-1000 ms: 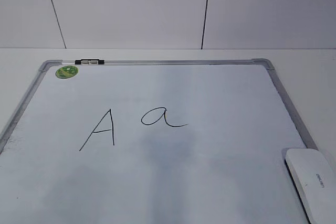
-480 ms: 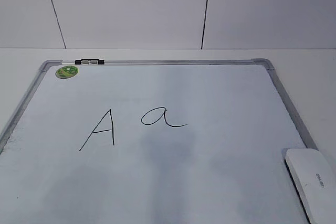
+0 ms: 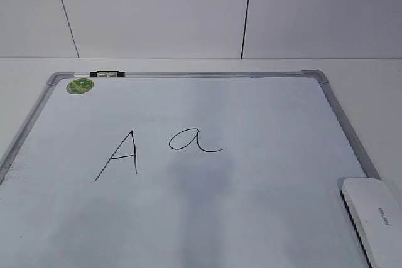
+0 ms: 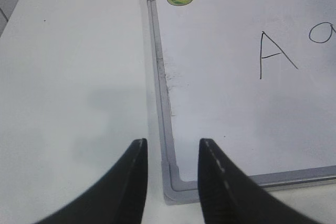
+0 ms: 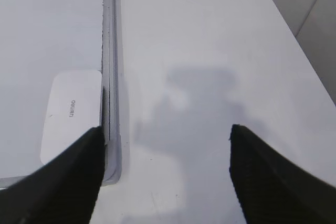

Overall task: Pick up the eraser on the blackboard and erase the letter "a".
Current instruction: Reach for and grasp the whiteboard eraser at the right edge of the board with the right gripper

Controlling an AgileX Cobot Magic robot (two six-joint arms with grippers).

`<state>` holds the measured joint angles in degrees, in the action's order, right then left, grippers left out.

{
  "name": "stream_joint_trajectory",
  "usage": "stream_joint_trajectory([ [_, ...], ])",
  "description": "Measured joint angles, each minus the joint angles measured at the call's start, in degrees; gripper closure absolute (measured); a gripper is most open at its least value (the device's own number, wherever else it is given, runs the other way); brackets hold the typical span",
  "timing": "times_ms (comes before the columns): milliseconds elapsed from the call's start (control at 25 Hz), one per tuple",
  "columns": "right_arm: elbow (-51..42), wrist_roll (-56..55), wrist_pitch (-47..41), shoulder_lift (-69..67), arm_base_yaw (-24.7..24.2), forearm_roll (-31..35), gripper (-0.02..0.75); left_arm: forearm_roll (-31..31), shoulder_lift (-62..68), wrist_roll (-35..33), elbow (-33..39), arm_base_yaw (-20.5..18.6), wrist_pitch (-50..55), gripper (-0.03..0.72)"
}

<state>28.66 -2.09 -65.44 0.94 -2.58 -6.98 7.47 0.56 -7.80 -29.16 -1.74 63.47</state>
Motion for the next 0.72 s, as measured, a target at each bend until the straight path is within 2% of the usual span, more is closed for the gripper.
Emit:
stream_joint_trajectory([
  [360,0.23,-0.19,-0.09,-0.67,0.0,3.29,0.146,0.0,0.0,0.0,0.0,0.0,0.0,0.443],
  [720,9.51,2.92,0.36,-14.28,0.0,3.83,0.146,0.0,0.0,0.0,0.0,0.0,0.0,0.443],
])
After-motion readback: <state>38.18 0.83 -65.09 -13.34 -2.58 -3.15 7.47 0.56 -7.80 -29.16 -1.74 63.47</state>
